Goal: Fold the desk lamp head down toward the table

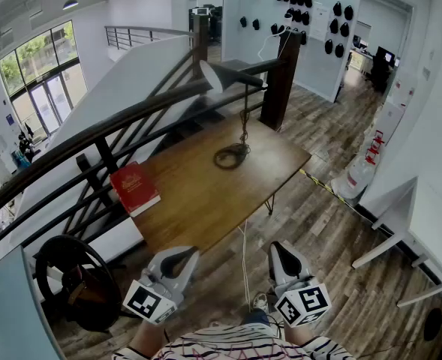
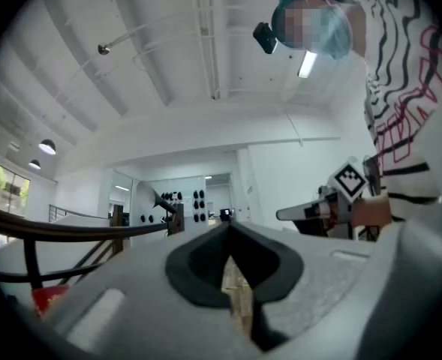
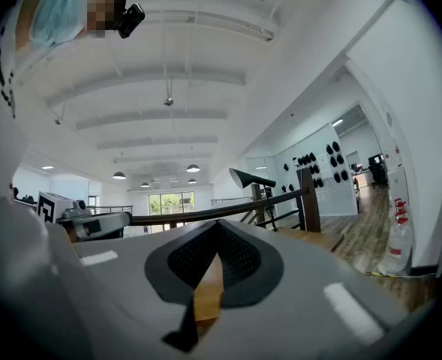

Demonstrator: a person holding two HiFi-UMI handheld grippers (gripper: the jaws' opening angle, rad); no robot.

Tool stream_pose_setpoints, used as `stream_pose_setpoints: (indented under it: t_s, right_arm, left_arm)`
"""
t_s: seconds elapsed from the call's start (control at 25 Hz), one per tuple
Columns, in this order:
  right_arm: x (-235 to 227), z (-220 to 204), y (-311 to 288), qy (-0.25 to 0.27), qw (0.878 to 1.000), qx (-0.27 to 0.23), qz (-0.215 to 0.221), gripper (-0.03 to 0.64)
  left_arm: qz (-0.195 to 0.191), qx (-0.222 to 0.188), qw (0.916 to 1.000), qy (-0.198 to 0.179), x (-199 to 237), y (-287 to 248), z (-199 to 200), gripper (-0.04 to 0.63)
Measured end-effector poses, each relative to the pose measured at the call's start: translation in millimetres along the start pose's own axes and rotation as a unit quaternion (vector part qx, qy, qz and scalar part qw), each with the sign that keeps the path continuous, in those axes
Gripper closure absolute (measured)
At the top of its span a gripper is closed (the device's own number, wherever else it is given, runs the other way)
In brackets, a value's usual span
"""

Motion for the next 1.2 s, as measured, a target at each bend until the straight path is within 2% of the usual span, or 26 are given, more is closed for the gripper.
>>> stream_pose_setpoints:
  t_s: [0.44,0.52,0.6,0.68,0.8,1.04,1.2]
  right_arm:
    - [-20,5,-19,-0.004,1.000,-0.025,0.009,0.610]
    - [-30,3,-31,-0.003,1.000,-0.024,0.016,0.541]
    - [-45,2,-43,0.001,1.000,-0.022,0.022,0.515]
    - [-63,0,-54,0.001,0.999,-0.017,0.028,0.502]
    - [-95,-3,-71,0.000,0.999,-0.004,0.035,0.411]
    - [-177,-2,-100,-0.001,0.999,0.007,0.048,0.375]
    - [-226,-4,-121,-0.002,0.998,0.014,0.067,0.359]
  left_arm:
    - [0.005,0.002,1.0000,-0.001,7,-20,-2,0.591]
    - [0.006,0.006,1.0000,0.005,11,-33,-7,0.588]
    - [0.008,0.012,0.9998,0.010,15,-50,-13,0.475]
    - [0.015,0.019,0.9996,0.011,19,-69,-19,0.468]
    - [0.026,0.018,0.9993,0.021,26,-103,-26,0.428]
    - [0.060,0.015,0.9979,0.018,34,-184,-35,0.358]
    - [0.082,0.016,0.9964,0.009,40,-231,-40,0.344]
Point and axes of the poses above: the fingertips, and each gripper's own axes: y backward along the fingers, x to its left, z out of its top, the point moved 6 cm from there along y, backward along the fingers, and after that the axes turned 5 degrees about y, right-handed, at the moved point
